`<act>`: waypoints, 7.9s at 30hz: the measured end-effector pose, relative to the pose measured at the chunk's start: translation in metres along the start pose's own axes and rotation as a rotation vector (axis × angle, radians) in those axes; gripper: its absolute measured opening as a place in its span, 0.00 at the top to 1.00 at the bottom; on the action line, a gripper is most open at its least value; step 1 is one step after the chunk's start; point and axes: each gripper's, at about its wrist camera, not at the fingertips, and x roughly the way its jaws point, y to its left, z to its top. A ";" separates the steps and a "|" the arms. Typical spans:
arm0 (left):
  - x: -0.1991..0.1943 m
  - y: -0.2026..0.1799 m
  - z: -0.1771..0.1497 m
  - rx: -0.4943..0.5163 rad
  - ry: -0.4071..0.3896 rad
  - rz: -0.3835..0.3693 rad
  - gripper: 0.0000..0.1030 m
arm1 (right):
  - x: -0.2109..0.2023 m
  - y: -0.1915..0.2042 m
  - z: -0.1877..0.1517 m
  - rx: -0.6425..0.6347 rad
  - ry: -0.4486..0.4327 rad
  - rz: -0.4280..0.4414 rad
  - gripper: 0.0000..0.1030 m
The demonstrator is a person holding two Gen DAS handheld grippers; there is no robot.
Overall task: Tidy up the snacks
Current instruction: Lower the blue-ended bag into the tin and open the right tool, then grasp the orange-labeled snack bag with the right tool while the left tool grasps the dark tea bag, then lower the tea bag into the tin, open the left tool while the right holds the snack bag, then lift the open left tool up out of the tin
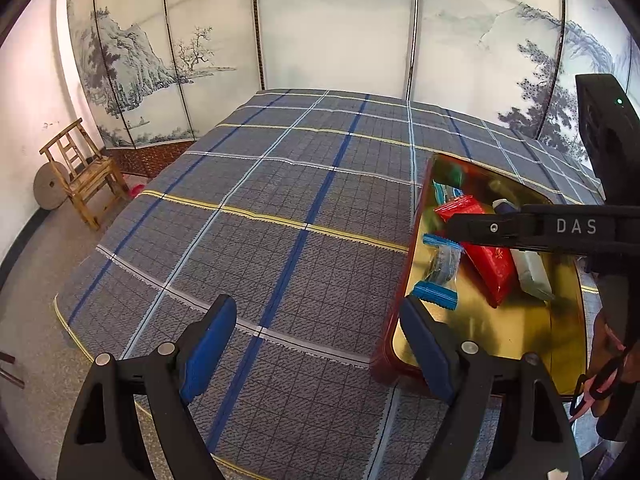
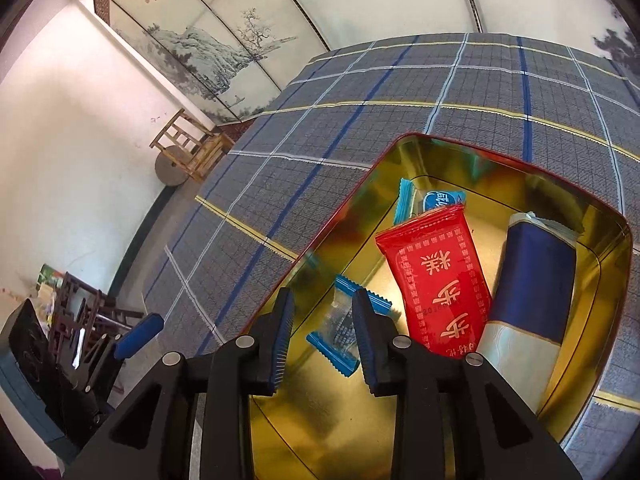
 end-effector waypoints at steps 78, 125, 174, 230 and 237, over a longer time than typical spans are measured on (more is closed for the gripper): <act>-0.048 -0.268 -0.001 0.469 0.218 -0.531 0.69 | -0.202 -0.278 -0.078 -0.051 -0.047 -0.415 0.50; -0.017 -0.117 0.009 0.216 0.072 -0.317 0.69 | -0.303 -0.360 -0.149 0.347 -0.330 -0.714 0.61; 0.012 -0.136 -0.010 0.303 0.094 -0.265 0.69 | -0.301 -0.359 -0.148 0.344 -0.327 -0.719 0.60; -0.033 -0.127 -0.016 0.283 -0.123 -0.054 0.47 | -0.305 -0.281 -0.189 0.327 -0.365 -0.544 0.61; -0.035 -0.111 -0.018 0.248 -0.131 -0.047 0.45 | -0.300 -0.240 -0.191 0.297 -0.373 -0.469 0.61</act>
